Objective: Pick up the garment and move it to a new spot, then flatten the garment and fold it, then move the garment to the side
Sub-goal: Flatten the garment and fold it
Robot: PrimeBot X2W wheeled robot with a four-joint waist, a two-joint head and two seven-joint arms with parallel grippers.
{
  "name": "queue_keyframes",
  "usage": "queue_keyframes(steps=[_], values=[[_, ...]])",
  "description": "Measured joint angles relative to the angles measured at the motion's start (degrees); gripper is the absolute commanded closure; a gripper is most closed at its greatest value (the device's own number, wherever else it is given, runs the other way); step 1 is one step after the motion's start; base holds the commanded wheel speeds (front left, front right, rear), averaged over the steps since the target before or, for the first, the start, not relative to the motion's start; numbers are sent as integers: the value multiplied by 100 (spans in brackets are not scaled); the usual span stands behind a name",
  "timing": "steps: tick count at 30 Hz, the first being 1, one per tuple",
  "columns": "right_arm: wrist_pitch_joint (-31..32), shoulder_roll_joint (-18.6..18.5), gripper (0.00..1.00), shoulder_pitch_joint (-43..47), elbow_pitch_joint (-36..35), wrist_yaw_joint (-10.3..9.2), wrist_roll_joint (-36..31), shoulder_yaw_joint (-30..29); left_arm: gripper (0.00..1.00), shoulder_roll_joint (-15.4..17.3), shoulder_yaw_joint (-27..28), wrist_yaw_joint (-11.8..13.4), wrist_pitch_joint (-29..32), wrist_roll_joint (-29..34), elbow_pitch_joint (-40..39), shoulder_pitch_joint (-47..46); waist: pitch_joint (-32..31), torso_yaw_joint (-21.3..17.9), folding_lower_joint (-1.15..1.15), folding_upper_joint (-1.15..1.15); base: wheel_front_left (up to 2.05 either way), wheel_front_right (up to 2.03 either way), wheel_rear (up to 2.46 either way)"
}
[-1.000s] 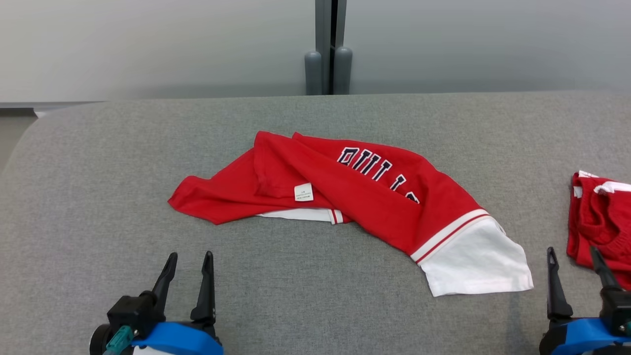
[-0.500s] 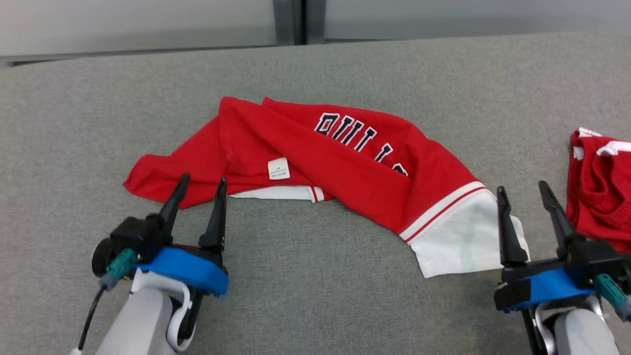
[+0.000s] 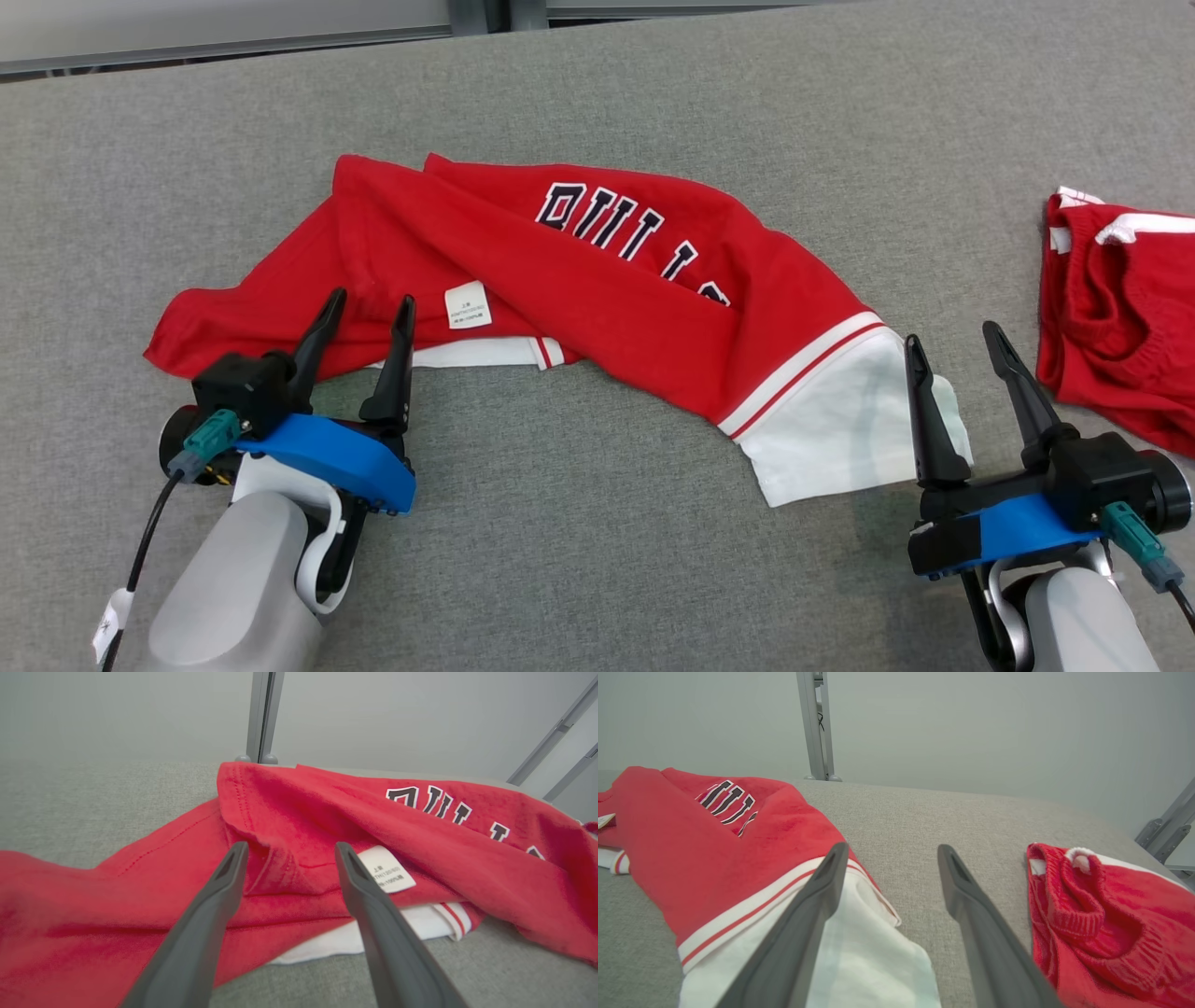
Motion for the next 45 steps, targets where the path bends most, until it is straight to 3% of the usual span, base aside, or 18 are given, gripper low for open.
queue_keyframes(steps=[7, 8, 9, 10, 12, 17, 30, 41, 42, 43, 44, 45], values=[[0, -1, 0, 7, 1, 0, 43, -1, 0, 35, -147, 0, 0, -276, 298, -131, 17, -93, 0, 0, 0, 0, 0], [0, -1, 0, 9, 3, 0, 46, 3, 4, 36, -178, 0, 0, -300, 334, -156, 11, -101, 0, 0, 0, 0, 0], [0, -1, 0, 12, 4, 0, 58, 5, 35, 37, -193, 0, 0, -334, 358, -178, 4, -108, 0, 0, 0, 0, 0], [0, -1, 0, 12, 5, 0, 69, 8, 53, 42, -205, 0, 0, -358, 379, -188, -3, -113, 0, 0, 0, 0, 0], [0, -1, 0, 14, 12, 0, 82, 20, 100, 47, -248, 0, 0, -423, 390, -193, -22, -120, 0, 0, 0, 0, 0], [1, -1, 0, 57, 134, 0, 104, 16, 100, 55, -305, 0, 0, -433, 360, -183, -198, -61, 0, 0, 0, 0, 0], [1, -2, 0, 599, 692, 0, 246, -143, 100, -333, 581, 0, 0, -46, 59, 1036, -1392, 595, -2, -2, 0, 0, 0], [0, -1, 0, 725, 902, 0, 338, 14, 100, -430, 1269, 0, 0, 405, 538, 1842, -1743, 768, -1, -2, 0, 0, 0], [0, -1, 0, 728, 906, 0, 359, 53, 62, -452, 1333, 1, 0, 479, 563, 1898, -1761, 758, -1, -2, 0, 0, 0], [0, -1, 0, 732, 906, 0, 388, 100, 9, -478, 1407, 8, 0, 541, 566, 1947, -1777, 745, -1, -2, 0, 0, 0], [0, -1, 0, 735, 904, 0, 427, 142, 0, -492, 1456, 12, 0, 617, 566, 1983, -1798, 732, -1, -2, 0, 0, 0], [0, 1, 0, 736, 903, 0, 459, 171, 0, -513, 1534, 37, 0, 687, 536, 2014, -1820, 717, 0, -2, 0, 0, 0]])
